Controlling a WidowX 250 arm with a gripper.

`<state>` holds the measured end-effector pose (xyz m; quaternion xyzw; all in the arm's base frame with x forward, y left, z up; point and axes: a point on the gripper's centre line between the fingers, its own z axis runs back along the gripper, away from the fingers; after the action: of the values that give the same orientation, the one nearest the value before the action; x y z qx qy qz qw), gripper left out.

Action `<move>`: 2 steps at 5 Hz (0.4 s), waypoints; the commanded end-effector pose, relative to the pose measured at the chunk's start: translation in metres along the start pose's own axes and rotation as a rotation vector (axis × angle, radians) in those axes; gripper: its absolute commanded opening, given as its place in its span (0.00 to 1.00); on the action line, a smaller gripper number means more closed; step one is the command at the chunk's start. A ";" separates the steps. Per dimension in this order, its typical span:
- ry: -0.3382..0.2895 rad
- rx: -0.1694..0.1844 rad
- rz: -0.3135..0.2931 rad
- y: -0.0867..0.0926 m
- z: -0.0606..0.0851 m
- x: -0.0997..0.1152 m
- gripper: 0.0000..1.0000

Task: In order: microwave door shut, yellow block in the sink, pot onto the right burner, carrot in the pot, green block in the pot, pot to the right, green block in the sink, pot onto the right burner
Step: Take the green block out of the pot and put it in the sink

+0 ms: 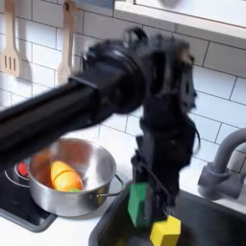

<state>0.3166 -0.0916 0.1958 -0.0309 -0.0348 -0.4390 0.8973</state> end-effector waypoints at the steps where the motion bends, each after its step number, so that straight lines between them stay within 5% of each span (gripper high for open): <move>1: 0.020 0.027 0.033 -0.001 -0.025 0.015 1.00; 2: 0.047 0.029 0.083 0.006 -0.033 0.007 1.00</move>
<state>0.3263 -0.1009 0.1668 -0.0076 -0.0242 -0.4067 0.9132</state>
